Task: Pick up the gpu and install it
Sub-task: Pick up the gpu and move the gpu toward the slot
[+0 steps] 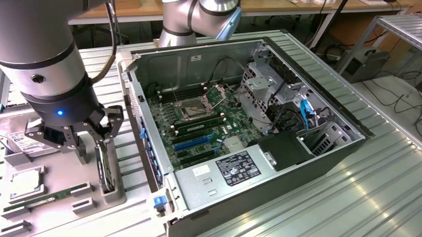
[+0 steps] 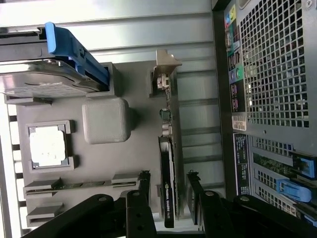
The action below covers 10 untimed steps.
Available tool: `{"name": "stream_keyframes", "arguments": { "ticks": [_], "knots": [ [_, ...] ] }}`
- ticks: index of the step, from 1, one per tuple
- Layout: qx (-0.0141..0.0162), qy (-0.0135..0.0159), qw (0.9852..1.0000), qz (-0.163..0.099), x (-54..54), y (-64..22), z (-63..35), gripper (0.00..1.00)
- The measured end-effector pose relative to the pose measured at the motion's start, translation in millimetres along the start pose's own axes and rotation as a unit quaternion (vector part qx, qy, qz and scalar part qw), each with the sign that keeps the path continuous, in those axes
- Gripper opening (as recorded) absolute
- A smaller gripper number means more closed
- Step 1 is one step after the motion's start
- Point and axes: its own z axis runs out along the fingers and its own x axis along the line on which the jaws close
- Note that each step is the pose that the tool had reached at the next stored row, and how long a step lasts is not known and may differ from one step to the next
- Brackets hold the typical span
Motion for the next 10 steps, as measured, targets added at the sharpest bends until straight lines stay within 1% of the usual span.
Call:
{"name": "stream_keyframes", "arguments": {
  "ticks": [7,9,10],
  "knots": [
    [-0.0015,0.0001,1.0,0.001,-1.8,-0.2,11.4,0.42],
    [-0.0023,0.0001,1.0,0.001,-2.8,-0.3,17.9,0.42],
    [-0.0025,0.0002,1.0,0.001,-2.8,-0.4,19.6,0.42]
  ]
}}
